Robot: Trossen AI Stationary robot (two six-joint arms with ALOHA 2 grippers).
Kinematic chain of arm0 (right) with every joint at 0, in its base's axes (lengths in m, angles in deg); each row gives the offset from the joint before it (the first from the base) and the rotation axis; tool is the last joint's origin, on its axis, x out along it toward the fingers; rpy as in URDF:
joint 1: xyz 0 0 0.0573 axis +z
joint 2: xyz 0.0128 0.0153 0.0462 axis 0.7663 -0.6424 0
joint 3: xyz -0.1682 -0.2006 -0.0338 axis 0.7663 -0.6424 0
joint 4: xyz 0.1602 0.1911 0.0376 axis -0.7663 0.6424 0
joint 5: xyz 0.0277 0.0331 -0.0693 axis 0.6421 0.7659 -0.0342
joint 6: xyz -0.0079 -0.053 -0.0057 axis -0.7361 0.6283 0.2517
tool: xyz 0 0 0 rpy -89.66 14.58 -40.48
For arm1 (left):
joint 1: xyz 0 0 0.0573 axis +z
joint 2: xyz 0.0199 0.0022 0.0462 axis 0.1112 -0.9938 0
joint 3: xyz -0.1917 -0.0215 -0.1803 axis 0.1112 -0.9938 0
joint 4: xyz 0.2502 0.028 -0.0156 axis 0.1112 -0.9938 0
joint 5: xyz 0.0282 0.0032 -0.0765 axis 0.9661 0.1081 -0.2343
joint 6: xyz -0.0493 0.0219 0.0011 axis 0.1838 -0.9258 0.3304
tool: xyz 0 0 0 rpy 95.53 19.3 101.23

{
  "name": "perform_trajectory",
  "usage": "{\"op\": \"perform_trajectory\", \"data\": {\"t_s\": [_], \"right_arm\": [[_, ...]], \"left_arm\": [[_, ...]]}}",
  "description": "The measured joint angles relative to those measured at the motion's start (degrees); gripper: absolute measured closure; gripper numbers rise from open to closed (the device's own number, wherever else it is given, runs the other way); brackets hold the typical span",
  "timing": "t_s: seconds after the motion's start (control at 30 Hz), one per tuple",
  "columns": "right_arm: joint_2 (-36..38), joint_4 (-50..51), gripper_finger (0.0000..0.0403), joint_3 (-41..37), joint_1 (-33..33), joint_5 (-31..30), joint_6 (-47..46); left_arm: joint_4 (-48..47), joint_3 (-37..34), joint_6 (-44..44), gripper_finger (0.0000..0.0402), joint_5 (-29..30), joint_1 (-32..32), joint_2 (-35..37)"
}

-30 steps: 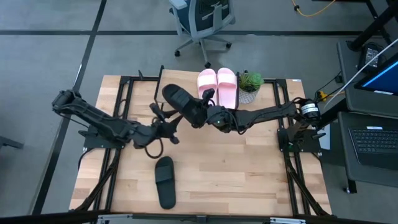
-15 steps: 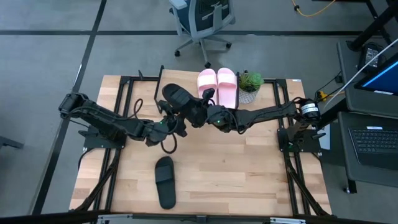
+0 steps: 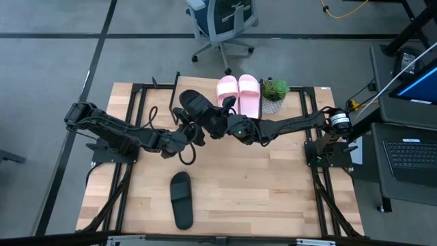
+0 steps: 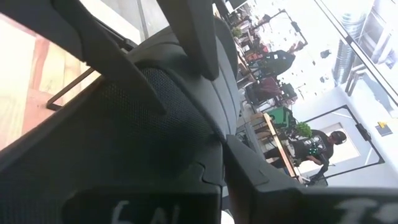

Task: Pick and place slides into the shelf
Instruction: Put the top black slides on the shelf

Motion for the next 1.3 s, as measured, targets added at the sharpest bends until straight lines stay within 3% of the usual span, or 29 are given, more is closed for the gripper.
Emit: {"op": "perform_trajectory", "data": {"t_s": [0.37,0.83,1.3], "right_arm": [[0.0,0.1,0.0397,0.0,0.2,2.9,-0.2],[-0.1,0.1,0.0400,0.0,0.3,3.4,-0.1],[-0.1,0.1,0.0400,0.0,0.3,4.9,-0.2]], "left_arm": [[-0.7,0.0,-1.6,0.0290,1.8,0.4,0.0],[-0.7,0.0,-2.6,0.0351,3.5,0.4,0.0],[-0.7,0.0,-2.6,0.0360,3.7,0.5,0.0]]}}
